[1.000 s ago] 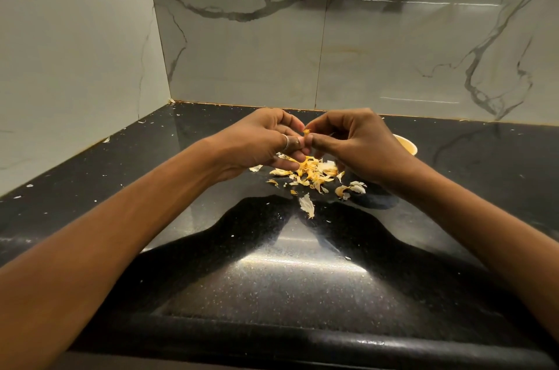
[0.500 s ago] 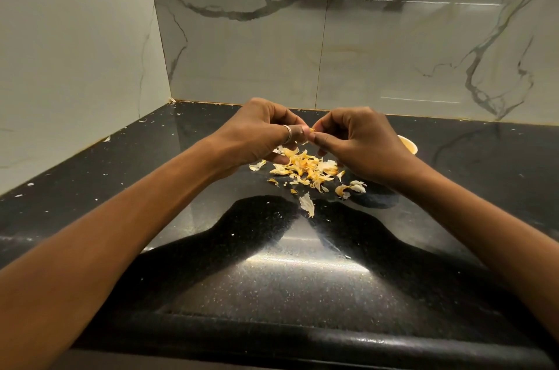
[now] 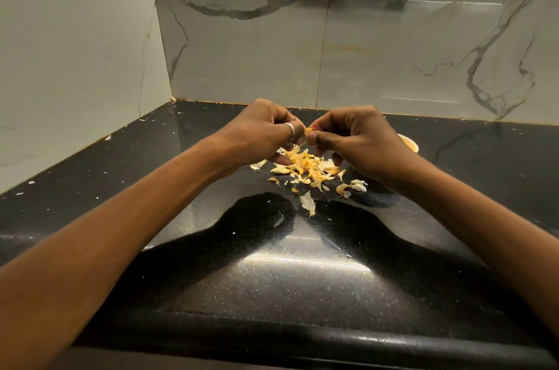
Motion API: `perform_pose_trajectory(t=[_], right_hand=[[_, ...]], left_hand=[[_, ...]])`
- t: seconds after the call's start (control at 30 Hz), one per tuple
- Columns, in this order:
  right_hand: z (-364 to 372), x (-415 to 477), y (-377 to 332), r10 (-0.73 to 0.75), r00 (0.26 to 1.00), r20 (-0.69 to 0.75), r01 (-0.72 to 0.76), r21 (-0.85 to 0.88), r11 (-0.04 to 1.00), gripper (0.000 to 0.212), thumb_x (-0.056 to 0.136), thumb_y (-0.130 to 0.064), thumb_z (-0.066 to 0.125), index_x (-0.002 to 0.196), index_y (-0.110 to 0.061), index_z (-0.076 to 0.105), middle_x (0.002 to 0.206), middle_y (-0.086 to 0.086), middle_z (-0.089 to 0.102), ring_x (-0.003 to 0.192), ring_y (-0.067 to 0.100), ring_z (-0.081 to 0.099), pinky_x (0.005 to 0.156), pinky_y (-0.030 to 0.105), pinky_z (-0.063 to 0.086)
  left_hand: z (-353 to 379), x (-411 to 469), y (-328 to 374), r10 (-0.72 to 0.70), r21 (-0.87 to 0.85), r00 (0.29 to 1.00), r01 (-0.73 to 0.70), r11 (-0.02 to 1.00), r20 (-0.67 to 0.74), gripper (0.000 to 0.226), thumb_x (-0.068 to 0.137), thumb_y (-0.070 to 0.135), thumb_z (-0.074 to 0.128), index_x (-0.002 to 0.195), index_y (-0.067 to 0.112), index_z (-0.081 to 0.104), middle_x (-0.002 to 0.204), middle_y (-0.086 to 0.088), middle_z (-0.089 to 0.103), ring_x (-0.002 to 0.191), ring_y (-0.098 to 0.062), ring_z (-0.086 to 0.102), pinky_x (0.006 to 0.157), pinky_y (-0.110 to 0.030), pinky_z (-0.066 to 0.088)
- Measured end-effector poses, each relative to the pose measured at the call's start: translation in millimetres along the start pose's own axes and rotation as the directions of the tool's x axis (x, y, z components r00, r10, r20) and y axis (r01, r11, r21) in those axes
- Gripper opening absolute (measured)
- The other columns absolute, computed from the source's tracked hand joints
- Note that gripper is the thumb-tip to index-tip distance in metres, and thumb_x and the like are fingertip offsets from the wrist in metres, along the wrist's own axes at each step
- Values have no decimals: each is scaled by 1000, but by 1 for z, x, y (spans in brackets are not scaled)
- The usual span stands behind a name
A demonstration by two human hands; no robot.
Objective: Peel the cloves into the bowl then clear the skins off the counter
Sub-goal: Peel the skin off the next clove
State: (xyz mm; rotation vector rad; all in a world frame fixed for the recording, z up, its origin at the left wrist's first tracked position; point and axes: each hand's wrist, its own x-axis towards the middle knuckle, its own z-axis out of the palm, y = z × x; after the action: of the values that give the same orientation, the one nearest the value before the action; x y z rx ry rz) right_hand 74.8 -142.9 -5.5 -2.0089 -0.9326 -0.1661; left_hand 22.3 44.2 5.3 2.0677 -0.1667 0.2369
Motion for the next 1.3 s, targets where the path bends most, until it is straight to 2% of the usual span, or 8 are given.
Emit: perform_pose_trajectory(t=[0.2,0.33,0.47,0.6,0.8,1.0,1.13,1.3], right_hand=[[-3,-1,-2,124,992,27,-127,252,959,13,91,-14,68,103,-8,71,89,5,75,74,7,68,59,20,53],[-4,0,-3,154,988,30,-156,314,937,15,91,-13,66,105,-7,69,95,7,75,75,6,69,57,19,51],[-6,0,-3,158,987,8,-153,316,936,16,93,-11,66,107,-4,68,97,9,74,76,7,69,57,18,51],[-12,0,-3,144,989,-40,-126,294,948,16,93,-11,65,107,-5,69,100,11,74,81,10,70,60,19,52],[-12,0,-4,126,992,-24,-114,283,952,17,94,-10,65,109,-4,68,101,12,75,82,11,71,60,20,53],[-10,0,-5,108,993,-40,-94,261,961,15,92,-11,66,106,-10,69,98,6,75,79,8,70,60,19,54],[-5,-1,-4,90,995,-36,-77,260,962,15,92,-10,66,107,-9,70,97,6,75,76,7,69,57,19,51],[0,-2,-4,43,999,-23,-38,185,982,15,92,-12,67,107,-11,70,95,6,73,76,7,69,58,20,54]], left_hand=[[-2,0,0,-14,-15,1000,14,1000,-8,14,100,14,57,99,5,68,90,-9,62,79,-12,59,60,-23,58],[-3,1,0,-16,-21,1000,16,1000,-4,14,100,15,58,97,4,67,90,-10,61,76,-10,59,63,-27,61],[-5,1,0,-18,-23,1000,17,1000,-13,16,101,16,57,94,5,67,86,-7,61,72,-8,59,68,-33,63],[-6,2,0,-41,-45,998,40,998,-40,18,101,16,56,93,5,67,85,-6,62,67,-7,60,64,-29,62],[-5,5,-2,-55,4,994,56,998,-90,21,101,16,55,93,5,72,77,-3,65,67,-8,60,60,-29,61],[-1,2,1,-29,-17,999,29,999,-28,18,99,17,59,94,7,74,87,-7,72,67,-8,61,57,-25,58],[2,0,2,-26,-42,999,25,999,-23,14,97,13,62,92,7,73,87,-8,71,67,-7,61,55,-24,57],[3,0,-1,-45,-84,999,42,996,-28,13,94,18,67,90,6,70,90,-12,67,70,-9,61,54,-25,57]])
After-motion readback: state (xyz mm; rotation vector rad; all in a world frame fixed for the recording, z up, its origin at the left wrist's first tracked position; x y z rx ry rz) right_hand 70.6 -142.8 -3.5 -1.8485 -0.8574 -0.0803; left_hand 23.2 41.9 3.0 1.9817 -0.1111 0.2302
